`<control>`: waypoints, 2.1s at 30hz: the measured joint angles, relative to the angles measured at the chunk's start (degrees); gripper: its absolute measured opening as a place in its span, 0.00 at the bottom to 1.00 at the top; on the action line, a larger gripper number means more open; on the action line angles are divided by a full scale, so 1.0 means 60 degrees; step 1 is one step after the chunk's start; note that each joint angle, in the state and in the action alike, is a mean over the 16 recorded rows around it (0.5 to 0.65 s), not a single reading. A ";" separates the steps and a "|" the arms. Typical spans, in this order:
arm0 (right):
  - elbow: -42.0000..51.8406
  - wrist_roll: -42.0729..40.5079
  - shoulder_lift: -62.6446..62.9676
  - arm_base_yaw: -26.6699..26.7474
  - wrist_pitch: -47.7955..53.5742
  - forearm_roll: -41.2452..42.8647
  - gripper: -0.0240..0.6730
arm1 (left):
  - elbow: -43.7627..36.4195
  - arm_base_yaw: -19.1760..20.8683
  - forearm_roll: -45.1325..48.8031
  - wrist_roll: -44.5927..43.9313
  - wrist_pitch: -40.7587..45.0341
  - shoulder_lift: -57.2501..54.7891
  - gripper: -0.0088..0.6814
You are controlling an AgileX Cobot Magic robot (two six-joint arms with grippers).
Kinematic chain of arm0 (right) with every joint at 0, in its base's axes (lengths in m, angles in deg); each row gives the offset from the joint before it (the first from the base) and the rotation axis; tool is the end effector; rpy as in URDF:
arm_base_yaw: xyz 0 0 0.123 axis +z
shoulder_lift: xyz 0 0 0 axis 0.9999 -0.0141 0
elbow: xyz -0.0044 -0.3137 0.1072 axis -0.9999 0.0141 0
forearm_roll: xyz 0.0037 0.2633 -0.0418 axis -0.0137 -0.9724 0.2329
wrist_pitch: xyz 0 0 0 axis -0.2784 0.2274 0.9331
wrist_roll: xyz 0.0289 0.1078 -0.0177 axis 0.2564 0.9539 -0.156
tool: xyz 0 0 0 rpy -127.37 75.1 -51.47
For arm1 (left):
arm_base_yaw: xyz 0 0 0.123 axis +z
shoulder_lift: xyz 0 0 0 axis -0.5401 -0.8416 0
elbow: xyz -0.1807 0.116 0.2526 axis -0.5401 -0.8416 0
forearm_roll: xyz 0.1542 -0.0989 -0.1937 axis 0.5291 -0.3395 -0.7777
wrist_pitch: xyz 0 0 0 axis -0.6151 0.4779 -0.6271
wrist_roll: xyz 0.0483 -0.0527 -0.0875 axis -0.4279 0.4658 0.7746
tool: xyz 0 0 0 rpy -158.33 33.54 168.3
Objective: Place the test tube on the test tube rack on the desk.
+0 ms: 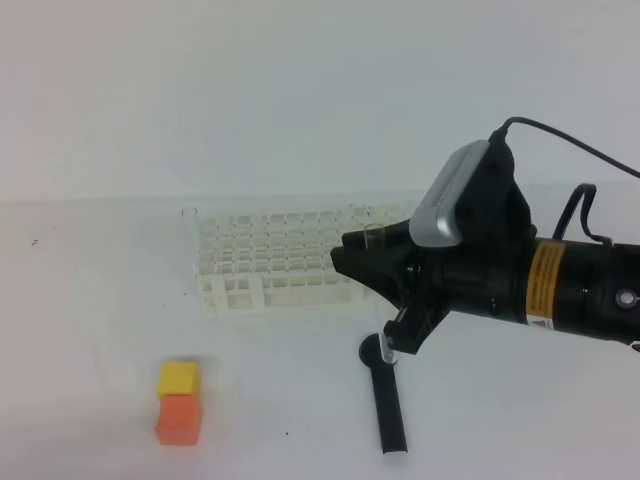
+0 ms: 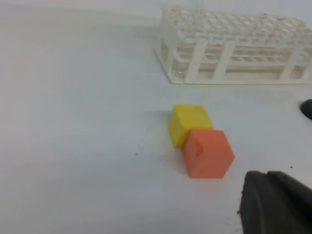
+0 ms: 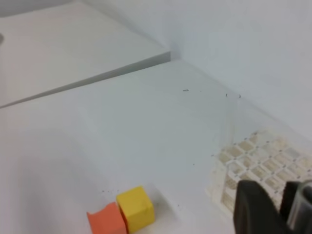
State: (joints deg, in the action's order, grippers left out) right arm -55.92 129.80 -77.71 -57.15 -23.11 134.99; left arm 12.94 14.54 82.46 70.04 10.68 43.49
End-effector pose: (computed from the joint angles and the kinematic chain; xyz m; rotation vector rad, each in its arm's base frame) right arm 0.2722 0.2419 0.2913 -1.0107 1.5662 0.8064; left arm 0.0395 -0.0154 0.1755 0.2244 1.8215 -0.3041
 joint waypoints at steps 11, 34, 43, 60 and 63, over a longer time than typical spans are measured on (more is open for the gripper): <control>0.0000 -0.2636 -0.0016 0.0180 0.0544 -0.2780 0.19 | 0.0000 0.1504 0.0008 -0.0010 0.0000 -0.0005 0.01; -0.2160 -1.0356 -0.2218 0.1943 0.0609 -1.1307 0.19 | 0.0000 0.2192 0.0016 -0.0011 0.0000 -0.0016 0.01; -0.4403 -0.8638 -0.4133 0.1998 0.0284 -1.0938 0.19 | 0.0000 0.2192 0.0024 -0.0003 0.0000 -0.0016 0.01; -0.6586 -0.9427 -0.6186 0.2623 -0.0029 -1.0919 0.19 | -0.0218 0.2183 0.0023 -0.0005 -0.0177 0.0103 0.01; -0.6691 -0.9863 -0.6252 0.2695 -0.0017 -1.1466 0.19 | -0.0163 0.2185 0.0016 -0.0003 -0.0143 0.0070 0.01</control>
State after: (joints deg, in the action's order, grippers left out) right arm -96.07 70.62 -115.22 -40.98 -23.21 66.20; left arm 11.96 27.65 82.55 70.02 9.82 43.92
